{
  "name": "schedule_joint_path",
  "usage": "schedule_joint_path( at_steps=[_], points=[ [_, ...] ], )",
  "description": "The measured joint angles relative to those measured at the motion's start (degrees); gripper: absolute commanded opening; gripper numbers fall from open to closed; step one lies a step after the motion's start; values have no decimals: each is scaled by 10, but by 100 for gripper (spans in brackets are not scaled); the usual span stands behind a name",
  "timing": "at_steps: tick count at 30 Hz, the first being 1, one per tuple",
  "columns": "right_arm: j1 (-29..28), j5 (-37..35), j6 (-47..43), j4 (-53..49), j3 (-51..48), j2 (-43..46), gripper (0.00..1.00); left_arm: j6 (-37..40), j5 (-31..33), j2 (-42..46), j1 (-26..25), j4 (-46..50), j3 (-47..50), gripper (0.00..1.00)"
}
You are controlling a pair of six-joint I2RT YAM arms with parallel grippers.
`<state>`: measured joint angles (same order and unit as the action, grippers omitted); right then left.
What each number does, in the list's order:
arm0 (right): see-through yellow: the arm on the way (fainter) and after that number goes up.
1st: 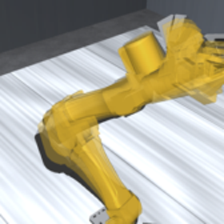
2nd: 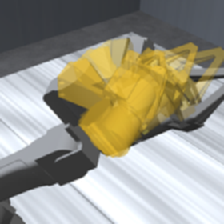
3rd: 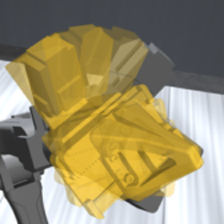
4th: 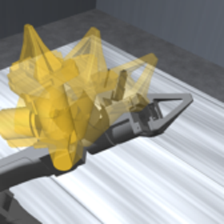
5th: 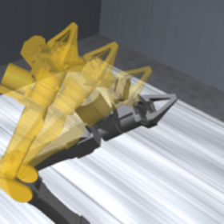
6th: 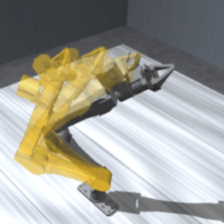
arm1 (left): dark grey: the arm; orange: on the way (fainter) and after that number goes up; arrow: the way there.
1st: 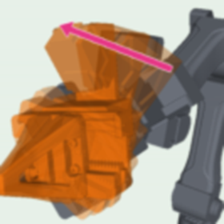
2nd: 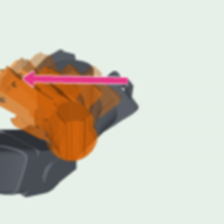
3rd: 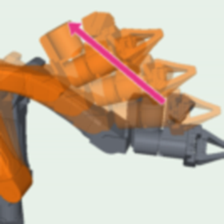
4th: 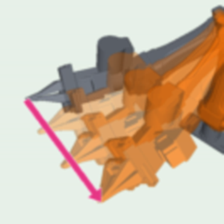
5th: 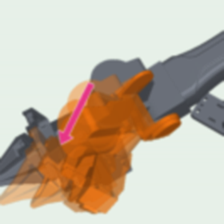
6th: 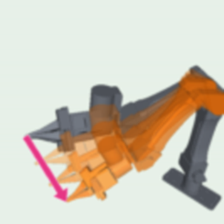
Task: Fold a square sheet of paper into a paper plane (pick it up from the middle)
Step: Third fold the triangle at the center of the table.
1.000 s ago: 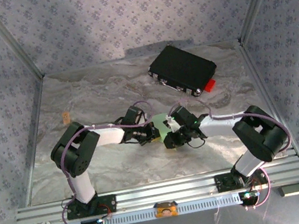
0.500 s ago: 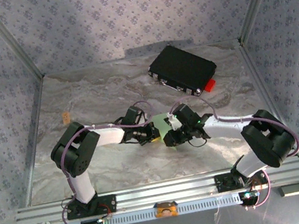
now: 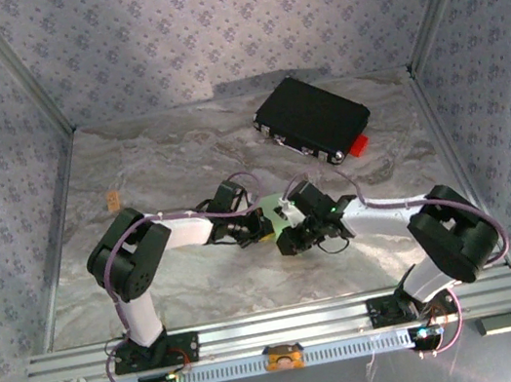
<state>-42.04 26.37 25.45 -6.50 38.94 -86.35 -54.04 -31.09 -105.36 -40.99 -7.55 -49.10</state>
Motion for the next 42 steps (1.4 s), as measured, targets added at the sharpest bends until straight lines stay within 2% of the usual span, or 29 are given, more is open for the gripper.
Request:
schedule_joint_path(
  at_steps=[14, 42],
  points=[
    [15, -21, -2, -3, -6, -26, 13, 0, 0, -4, 0, 0, -5, 1],
    [38, 17, 8, 30, -29, -9, 16, 0, 0, -5, 1, 0, -6, 2]
  ],
)
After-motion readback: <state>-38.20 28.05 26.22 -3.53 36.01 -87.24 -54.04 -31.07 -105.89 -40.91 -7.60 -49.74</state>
